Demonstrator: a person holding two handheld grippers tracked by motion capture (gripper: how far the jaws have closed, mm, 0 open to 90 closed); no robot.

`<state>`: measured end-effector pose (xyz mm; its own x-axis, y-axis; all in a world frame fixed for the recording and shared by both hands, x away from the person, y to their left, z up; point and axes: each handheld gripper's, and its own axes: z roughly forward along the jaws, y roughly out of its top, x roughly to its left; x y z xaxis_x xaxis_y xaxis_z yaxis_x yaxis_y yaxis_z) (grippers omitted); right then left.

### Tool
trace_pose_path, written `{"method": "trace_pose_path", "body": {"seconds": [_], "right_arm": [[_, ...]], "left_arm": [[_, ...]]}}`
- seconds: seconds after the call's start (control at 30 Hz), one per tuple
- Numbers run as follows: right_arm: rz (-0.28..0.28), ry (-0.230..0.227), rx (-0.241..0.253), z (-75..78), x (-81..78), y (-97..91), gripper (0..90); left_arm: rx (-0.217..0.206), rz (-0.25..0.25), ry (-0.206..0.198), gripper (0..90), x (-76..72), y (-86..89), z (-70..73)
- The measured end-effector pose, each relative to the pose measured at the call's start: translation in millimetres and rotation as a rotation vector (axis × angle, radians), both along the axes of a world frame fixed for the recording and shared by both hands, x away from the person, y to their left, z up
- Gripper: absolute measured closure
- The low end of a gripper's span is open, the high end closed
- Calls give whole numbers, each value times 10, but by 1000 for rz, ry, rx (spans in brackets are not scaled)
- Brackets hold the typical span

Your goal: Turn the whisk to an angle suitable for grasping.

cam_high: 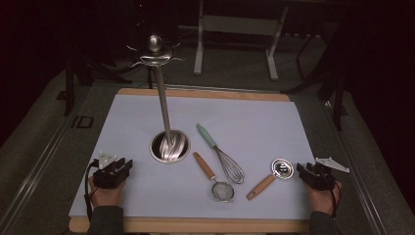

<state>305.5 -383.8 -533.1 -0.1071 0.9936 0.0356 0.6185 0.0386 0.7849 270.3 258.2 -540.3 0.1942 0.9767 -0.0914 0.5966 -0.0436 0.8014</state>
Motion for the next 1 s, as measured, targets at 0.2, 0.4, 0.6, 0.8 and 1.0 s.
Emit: {"method": "trace_pose_path", "body": {"seconds": [0.2,0.4,0.6,0.8,1.0], "right_arm": [[9,7,11,10,-2,-10,576],[22,4,23,120,-23,-23,619],[83,30,7,263,25,33,645],[146,45,4,406,108,153,656],[199,73,-17,522,187,281,662]], "left_arm": [[0,-7,7,660,8,0,-4],[16,-14,9,656,11,-17,-7],[25,-18,13,647,16,-29,-10],[35,-23,16,642,18,-38,-11],[43,-23,18,642,20,-46,-12]]}}
